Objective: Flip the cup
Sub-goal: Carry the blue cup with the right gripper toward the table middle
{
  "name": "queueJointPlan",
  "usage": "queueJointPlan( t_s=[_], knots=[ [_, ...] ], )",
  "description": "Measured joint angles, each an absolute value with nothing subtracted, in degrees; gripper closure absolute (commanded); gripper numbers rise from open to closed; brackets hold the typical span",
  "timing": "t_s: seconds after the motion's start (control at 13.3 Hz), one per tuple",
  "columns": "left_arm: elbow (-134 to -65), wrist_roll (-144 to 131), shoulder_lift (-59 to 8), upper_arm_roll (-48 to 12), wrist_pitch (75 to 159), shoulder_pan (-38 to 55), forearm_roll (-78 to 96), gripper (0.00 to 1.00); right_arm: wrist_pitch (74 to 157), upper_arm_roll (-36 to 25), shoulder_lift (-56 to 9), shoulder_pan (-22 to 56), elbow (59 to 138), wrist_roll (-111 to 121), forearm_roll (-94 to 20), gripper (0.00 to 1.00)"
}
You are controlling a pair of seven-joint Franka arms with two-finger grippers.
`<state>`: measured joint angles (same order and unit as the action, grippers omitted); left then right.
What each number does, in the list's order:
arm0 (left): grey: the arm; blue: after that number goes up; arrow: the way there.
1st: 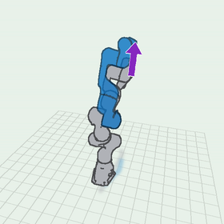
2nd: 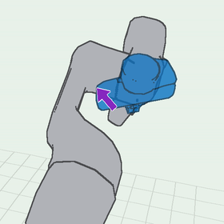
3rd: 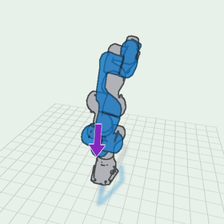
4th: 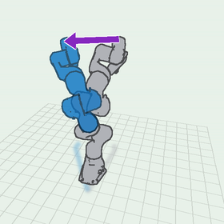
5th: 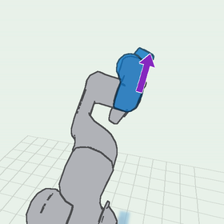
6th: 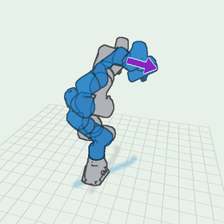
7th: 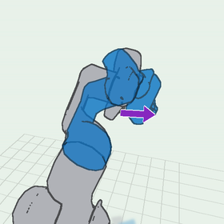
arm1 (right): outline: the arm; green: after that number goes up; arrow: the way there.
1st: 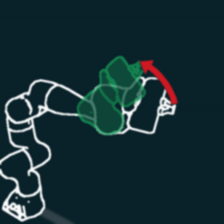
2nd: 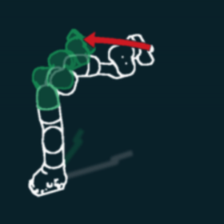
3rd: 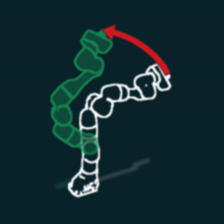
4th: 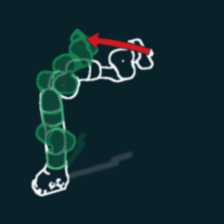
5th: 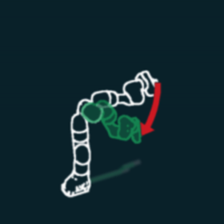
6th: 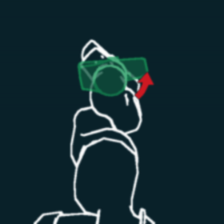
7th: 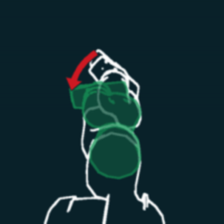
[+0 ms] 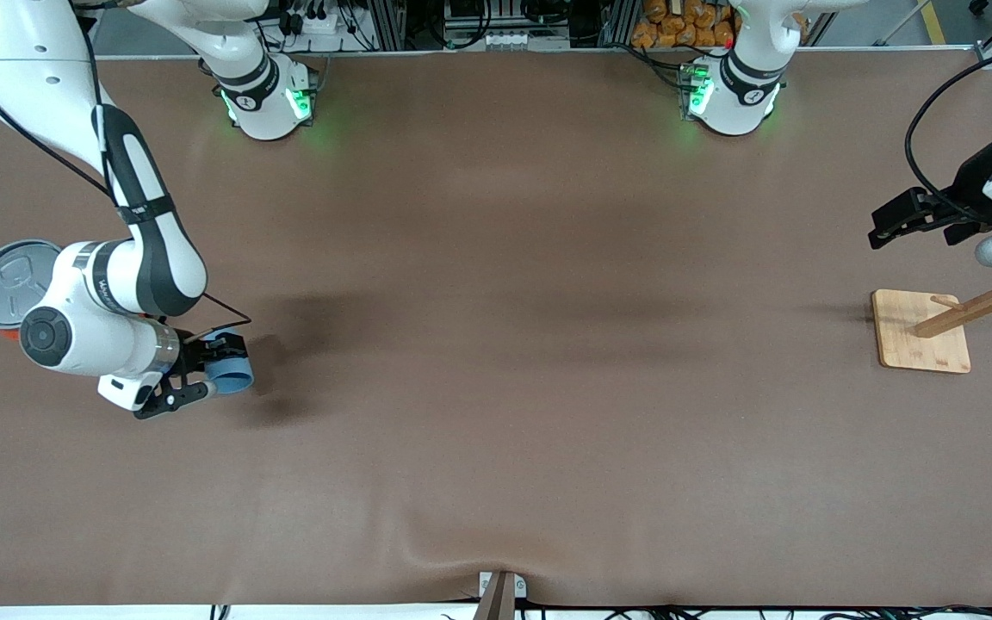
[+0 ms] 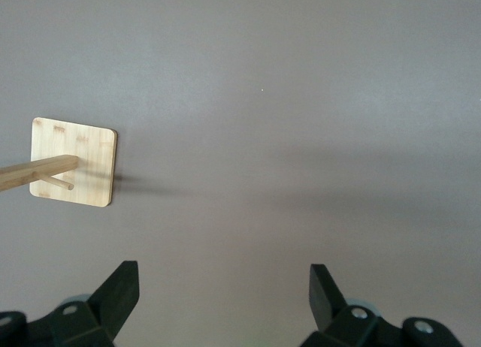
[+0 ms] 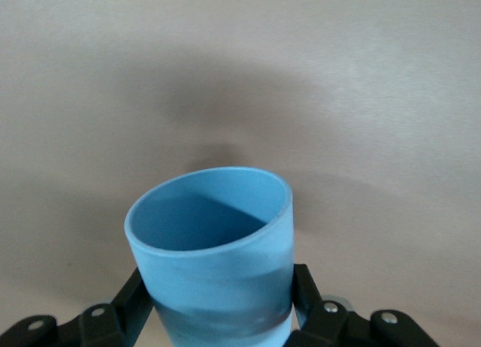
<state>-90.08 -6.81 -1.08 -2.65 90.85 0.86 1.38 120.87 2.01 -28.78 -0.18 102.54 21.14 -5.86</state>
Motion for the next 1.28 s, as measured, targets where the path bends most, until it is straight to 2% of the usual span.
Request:
queueJointPlan(
  t_s=[0.23, 0.53, 0.68, 0.98, 1.28],
  knots=[
    [-90.08, -6.81, -1.08, -2.65, 90.85, 0.86, 1.51, 0.00, 118.29, 2.69, -26.31, 4.04, 102.44, 23.36, -5.88, 0.34],
    [-90.06, -6.81, -1.08, -2.65, 90.85, 0.86, 1.52, 0.00, 115.07, 2.88, -20.72, 9.49, 102.42, 40.15, -5.89, 0.34],
    [-90.06, -6.81, -1.08, -2.65, 90.85, 0.86, 1.55, 0.00, 116.16, 2.92, -19.97, 10.92, 102.40, 47.99, -5.90, 0.34],
    [-90.05, -6.81, -1.08, -2.65, 90.85, 0.86, 1.57, 0.00, 124.37, 3.09, -22.30, 20.93, 102.08, 54.39, -5.77, 0.34],
    [-90.04, -6.81, -1.08, -2.65, 90.85, 0.86, 1.57, 0.00, 129.99, 2.97, -30.11, 31.94, 98.86, 54.22, -4.23, 0.33]
  ],
)
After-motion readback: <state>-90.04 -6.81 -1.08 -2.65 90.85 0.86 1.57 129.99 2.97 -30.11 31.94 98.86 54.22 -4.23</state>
